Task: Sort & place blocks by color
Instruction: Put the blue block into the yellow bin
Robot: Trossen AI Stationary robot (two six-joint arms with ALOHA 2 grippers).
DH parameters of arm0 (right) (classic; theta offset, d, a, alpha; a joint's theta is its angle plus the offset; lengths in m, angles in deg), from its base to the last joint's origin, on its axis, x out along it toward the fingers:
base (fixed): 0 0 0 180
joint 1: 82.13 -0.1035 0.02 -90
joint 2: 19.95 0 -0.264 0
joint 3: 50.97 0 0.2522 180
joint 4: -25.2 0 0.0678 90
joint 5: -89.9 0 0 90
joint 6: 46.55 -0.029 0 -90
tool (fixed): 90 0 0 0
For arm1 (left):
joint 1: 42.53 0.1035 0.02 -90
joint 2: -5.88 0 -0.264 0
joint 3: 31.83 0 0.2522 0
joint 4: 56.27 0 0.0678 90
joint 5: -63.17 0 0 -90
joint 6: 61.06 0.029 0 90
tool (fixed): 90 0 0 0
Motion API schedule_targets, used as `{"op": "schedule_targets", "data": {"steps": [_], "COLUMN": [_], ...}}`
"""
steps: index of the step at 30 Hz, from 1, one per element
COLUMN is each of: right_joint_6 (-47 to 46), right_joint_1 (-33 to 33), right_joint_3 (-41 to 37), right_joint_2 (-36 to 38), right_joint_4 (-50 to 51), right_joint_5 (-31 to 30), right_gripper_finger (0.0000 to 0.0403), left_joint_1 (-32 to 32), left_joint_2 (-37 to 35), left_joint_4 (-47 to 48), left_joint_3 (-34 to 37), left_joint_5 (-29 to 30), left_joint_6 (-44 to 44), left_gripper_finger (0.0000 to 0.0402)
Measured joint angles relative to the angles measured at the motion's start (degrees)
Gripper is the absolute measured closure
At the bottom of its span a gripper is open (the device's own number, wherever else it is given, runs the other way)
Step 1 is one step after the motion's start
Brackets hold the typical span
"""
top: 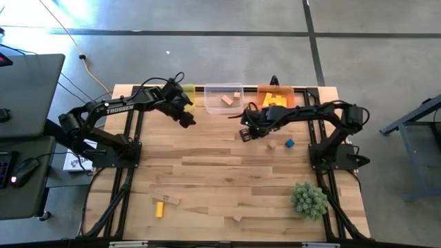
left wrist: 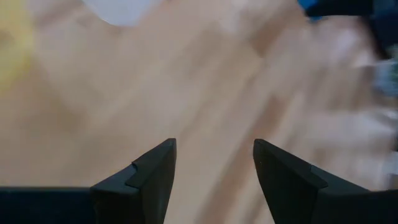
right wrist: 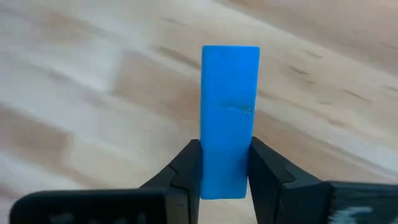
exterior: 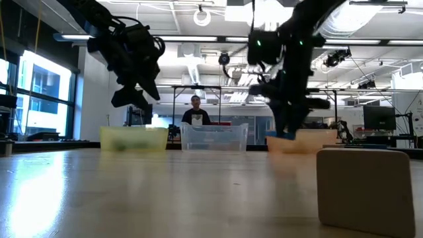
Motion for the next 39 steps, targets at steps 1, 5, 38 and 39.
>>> {"op": "schedule_targets", "data": {"steps": [1, 5, 38, 39], "right_joint_6": [-0.22, 0.11, 72.34, 74.41], "right_joint_1": [-0.88, -4.40, -14.44, -14.66], "right_joint_3": [1.07, 5.10, 26.42, 26.42], "right_joint_2": [0.02, 0.04, -0.09, -0.09], "right_joint_4": [-0.08, -1.17, -5.12, -5.12], "right_joint_5": [-0.35, -3.11, -9.77, -8.98], "right_gripper_finger": [0.0327, 0.0327, 0.0327, 0.0327], "left_joint_1": [0.00, -0.03, -10.09, -10.35], "left_joint_2": [0.00, 0.00, 0.00, 0.00], "left_joint_4": [-0.04, -0.05, -21.24, -21.30], "left_joint_3": [0.00, 0.00, 0.00, 0.00], "left_joint_5": [-1.81, -7.19, -11.91, -11.27], "left_joint_6": [-1.26, -6.03, -39.80, -40.72], "left_gripper_finger": [0.0197, 0.0197, 0.0197, 0.0197]}}
